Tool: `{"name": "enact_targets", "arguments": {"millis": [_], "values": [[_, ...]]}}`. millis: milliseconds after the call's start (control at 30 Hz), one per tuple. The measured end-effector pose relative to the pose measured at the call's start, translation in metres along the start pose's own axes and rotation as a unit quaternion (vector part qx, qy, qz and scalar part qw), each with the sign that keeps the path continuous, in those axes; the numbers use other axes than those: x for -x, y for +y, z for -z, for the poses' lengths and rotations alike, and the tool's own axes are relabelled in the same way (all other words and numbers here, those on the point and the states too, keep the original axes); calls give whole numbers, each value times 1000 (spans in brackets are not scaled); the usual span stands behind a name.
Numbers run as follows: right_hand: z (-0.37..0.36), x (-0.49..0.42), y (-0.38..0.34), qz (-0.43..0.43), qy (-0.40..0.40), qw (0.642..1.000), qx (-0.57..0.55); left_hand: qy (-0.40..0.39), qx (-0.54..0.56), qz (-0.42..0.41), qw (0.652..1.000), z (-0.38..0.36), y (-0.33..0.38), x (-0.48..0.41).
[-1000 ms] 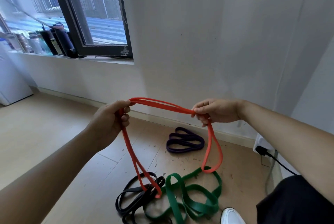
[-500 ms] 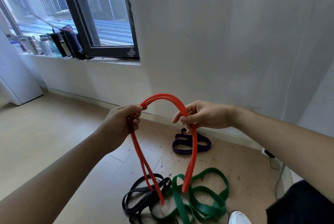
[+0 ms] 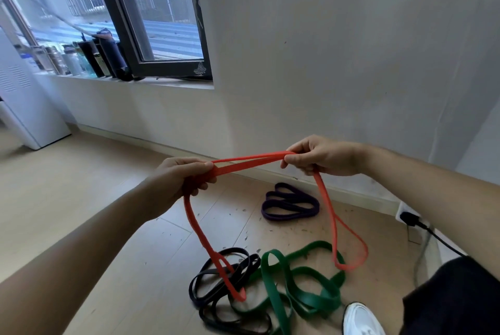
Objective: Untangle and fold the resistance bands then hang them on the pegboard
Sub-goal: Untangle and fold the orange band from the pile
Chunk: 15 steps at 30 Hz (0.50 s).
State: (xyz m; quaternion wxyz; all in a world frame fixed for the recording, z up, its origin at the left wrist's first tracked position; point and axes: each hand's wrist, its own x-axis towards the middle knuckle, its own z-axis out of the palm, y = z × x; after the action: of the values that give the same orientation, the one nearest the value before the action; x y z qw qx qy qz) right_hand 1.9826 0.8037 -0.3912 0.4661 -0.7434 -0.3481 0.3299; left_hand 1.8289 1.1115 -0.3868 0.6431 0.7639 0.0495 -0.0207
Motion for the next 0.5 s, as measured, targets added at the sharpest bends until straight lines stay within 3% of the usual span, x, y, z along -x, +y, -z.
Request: {"name": "enact_targets", "arguments": {"millis": [233,500], "values": [[3,1,2,27,48,998,15,-125,-16,70,990,-7,2,3],[10,4,10,7,52,998,36,-21,33,38,999,-16,-5,0]]}}
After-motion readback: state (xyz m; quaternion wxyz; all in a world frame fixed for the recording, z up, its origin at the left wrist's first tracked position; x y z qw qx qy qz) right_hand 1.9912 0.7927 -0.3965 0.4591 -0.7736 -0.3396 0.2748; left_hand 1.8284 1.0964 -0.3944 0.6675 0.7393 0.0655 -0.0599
